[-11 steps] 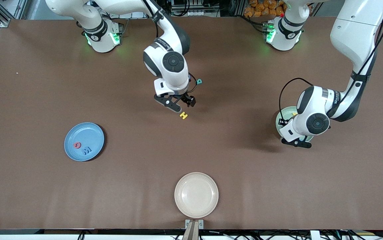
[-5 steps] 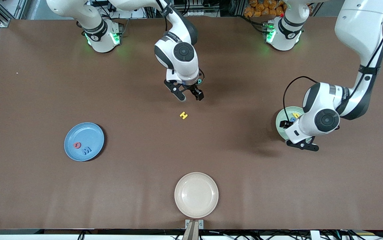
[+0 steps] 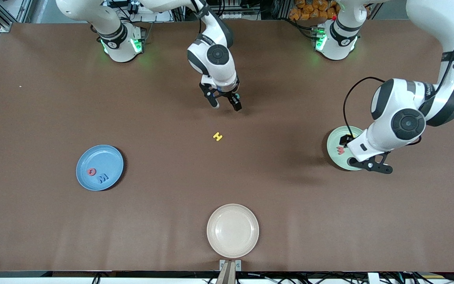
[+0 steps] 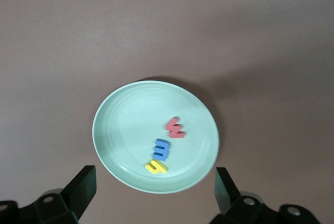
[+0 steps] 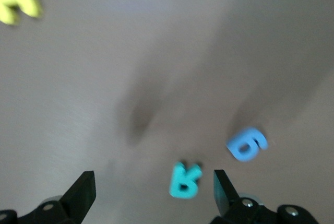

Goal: Sort uppercase to blue plate, lowercase to green plate
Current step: 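Raise the left gripper off the plate while the right gripper moves to the K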

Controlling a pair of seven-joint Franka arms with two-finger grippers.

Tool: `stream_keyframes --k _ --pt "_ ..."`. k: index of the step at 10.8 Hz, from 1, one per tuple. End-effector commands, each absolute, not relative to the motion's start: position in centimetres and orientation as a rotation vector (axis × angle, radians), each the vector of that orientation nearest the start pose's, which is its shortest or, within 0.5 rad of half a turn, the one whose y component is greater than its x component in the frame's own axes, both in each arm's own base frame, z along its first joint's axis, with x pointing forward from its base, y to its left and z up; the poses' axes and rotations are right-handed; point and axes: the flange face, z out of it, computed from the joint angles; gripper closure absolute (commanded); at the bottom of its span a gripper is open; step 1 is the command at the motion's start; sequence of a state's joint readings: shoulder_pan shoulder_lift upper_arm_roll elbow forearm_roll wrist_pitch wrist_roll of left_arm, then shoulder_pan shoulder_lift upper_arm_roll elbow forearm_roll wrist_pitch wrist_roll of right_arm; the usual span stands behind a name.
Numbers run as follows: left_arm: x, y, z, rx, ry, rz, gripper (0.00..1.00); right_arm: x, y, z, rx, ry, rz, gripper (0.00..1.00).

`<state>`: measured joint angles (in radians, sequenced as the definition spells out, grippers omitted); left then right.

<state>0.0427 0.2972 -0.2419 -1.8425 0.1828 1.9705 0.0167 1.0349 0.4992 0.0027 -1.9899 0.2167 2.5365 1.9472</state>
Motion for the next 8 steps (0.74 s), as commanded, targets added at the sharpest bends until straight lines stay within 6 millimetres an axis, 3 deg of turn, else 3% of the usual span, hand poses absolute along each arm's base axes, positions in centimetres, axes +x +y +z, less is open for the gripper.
stream_keyframes --k 1,4,6,8 --pt "59.2 -12.0 40.6 -3.021 0.526 0.196 0.00 29.1 53.8 21.8 -2.562 1.687 0.226 0.00" --pt "58.1 -14.5 46.3 -3.065 0.541 0.121 0.00 26.5 54.7 21.2 -2.563 1.707 0.216 0.00" --pt "58.0 -15.3 50.1 -3.092 0.541 0.064 0.00 26.2 54.9 20.9 -2.584 1.681 0.184 0.00" --pt "59.1 -12.5 53.8 -3.101 0.469 0.023 0.00 26.4 54.8 20.2 -2.589 1.693 0.150 0.00"
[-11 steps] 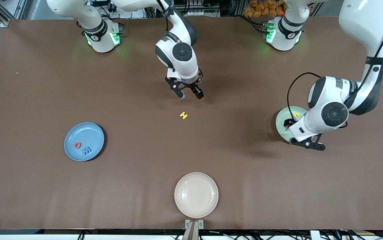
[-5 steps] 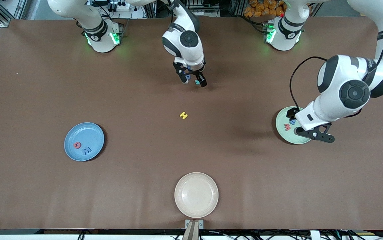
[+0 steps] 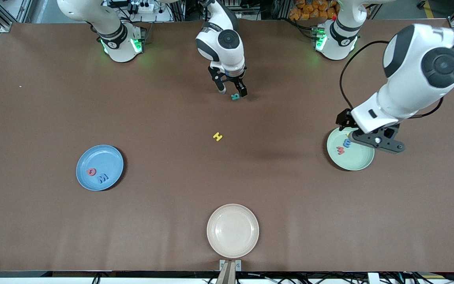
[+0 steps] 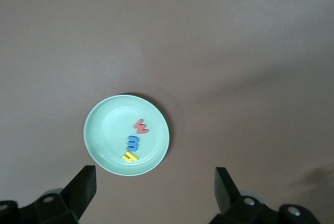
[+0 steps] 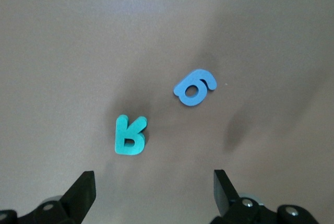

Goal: Sort uppercase to blue plate, lowercase to green plate
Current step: 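Raise the left gripper off the plate while the right gripper moves to the K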

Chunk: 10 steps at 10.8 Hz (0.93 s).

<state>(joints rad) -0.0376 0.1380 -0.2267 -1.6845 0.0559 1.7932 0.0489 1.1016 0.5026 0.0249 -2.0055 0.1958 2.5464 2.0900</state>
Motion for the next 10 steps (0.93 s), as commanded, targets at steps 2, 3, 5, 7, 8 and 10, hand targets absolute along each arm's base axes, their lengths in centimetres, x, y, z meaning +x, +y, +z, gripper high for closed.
stream_keyframes --k 2,3,5,7,8,10 --pt "58.7 -10.5 56.6 -3.100 0.416 -0.007 0.00 27.1 54.7 19.7 -2.582 1.711 0.094 0.00" --pt "58.3 -10.1 57.9 -3.109 0.393 -0.039 0.00 28.0 54.8 19.7 -2.560 1.733 0.074 0.00" --pt "57.6 -9.4 59.7 -3.112 0.369 -0.087 0.00 28.7 55.4 18.9 -2.554 1.738 0.069 0.00" --pt "57.0 -8.5 61.2 -3.124 0.342 -0.128 0.00 28.6 55.5 18.3 -2.561 1.738 0.066 0.00" --pt "56.9 -8.3 61.6 -3.127 0.334 -0.140 0.00 28.5 55.5 18.0 -2.566 1.739 0.065 0.00" --pt "56.6 -8.2 62.1 -3.127 0.332 -0.152 0.00 28.1 55.6 17.7 -2.580 1.727 0.060 0.00"
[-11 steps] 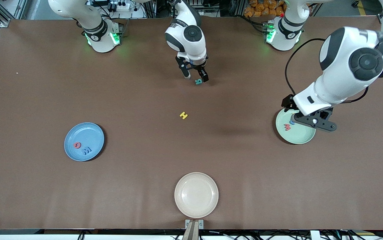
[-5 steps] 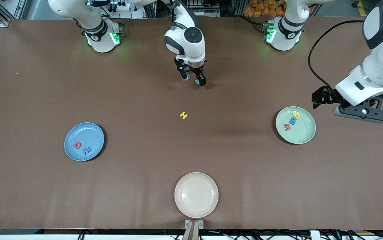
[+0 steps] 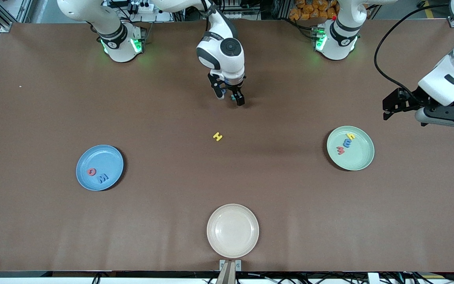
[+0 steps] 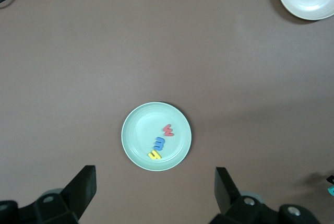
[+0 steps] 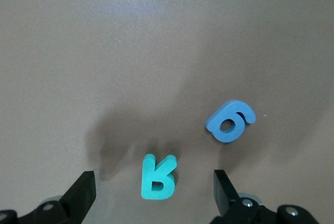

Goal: Sort uppercase to blue plate, lowercase to green plate
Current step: 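Raise the left gripper off the plate while the right gripper moves to the K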

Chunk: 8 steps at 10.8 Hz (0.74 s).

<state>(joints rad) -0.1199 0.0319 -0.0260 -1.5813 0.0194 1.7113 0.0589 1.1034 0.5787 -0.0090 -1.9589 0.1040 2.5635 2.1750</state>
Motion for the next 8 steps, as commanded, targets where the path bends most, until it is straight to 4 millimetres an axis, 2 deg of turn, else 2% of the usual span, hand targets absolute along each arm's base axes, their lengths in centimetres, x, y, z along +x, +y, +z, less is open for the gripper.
stream_keyframes --k 1,6,7,8 --pt "56.48 -8.15 62.42 -3.129 0.327 -0.161 0.00 28.11 55.62 17.75 -2.580 1.727 0.060 0.00" --pt "56.51 -7.73 62.82 -3.179 0.297 -0.174 0.00 27.94 55.70 17.75 -2.584 1.721 0.058 0.00" --pt "56.52 -7.65 62.82 -3.179 0.295 -0.174 0.00 27.93 55.71 17.75 -2.588 1.714 0.053 0.02" --pt "56.52 -7.65 62.82 -3.179 0.295 -0.174 0.00 27.92 55.72 17.75 -2.594 1.704 0.045 0.30"
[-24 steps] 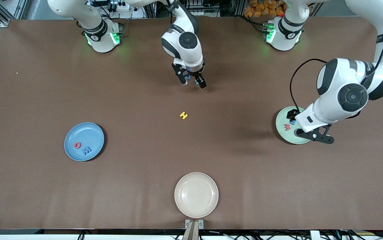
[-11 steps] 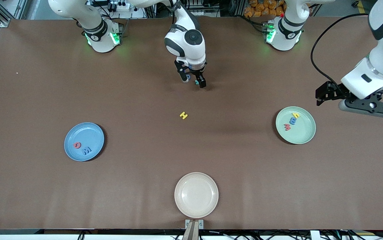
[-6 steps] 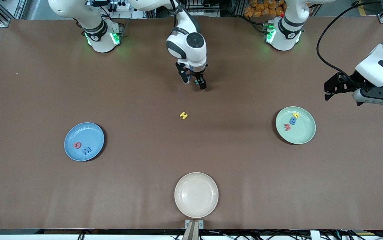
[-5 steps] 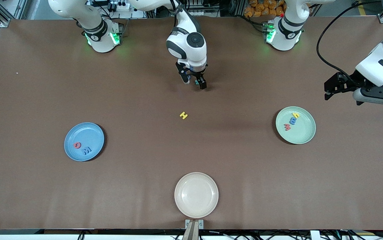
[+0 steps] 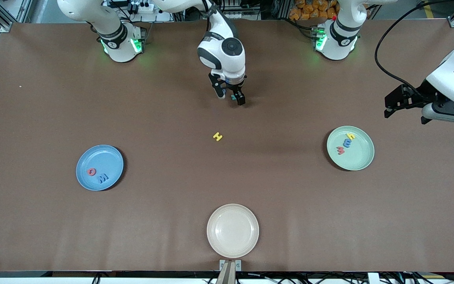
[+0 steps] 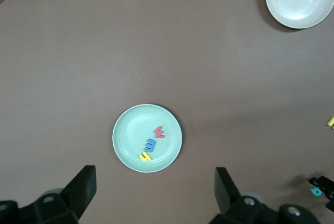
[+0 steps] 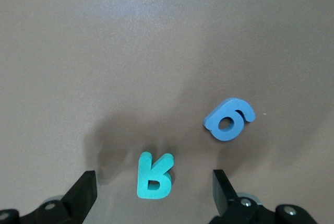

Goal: Sort uppercase to blue plate, lowercase to green plate
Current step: 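Close the right gripper on the teal foam K letter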

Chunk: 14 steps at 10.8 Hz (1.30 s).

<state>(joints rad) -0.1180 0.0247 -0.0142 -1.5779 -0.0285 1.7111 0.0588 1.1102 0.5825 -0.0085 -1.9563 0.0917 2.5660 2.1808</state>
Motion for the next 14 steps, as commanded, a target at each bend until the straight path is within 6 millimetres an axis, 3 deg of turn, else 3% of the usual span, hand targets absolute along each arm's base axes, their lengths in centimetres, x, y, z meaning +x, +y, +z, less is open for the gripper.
stream_keyframes --k 1,2,7,9,11,13,14 --pt "56.5 -7.6 62.8 -3.179 0.295 -0.174 0.00 27.9 55.7 17.7 -2.604 1.690 0.033 0.73" --pt "56.5 -7.6 62.7 -3.179 0.292 -0.169 0.00 27.8 55.7 17.7 -2.635 1.642 -0.005 1.00" --pt "56.6 -7.1 62.4 -3.180 0.295 -0.160 0.00 27.5 55.7 17.6 -2.676 1.582 -0.050 1.00" --pt "56.6 -7.1 62.6 -3.180 0.292 -0.165 0.00 28.3 55.7 18.8 -2.659 1.584 -0.054 1.00" --pt "56.6 -7.5 62.6 -3.181 0.297 -0.167 0.00 31.7 54.4 22.6 -2.666 1.538 -0.094 1.00" --pt "56.4 -8.4 62.4 -3.181 0.317 -0.156 0.00 37.7 52.9 27.6 -2.680 1.510 -0.110 1.00" --pt "56.2 -8.9 62.2 -3.182 0.332 -0.136 0.00 40.4 51.8 29.0 -2.700 1.494 -0.107 1.00"
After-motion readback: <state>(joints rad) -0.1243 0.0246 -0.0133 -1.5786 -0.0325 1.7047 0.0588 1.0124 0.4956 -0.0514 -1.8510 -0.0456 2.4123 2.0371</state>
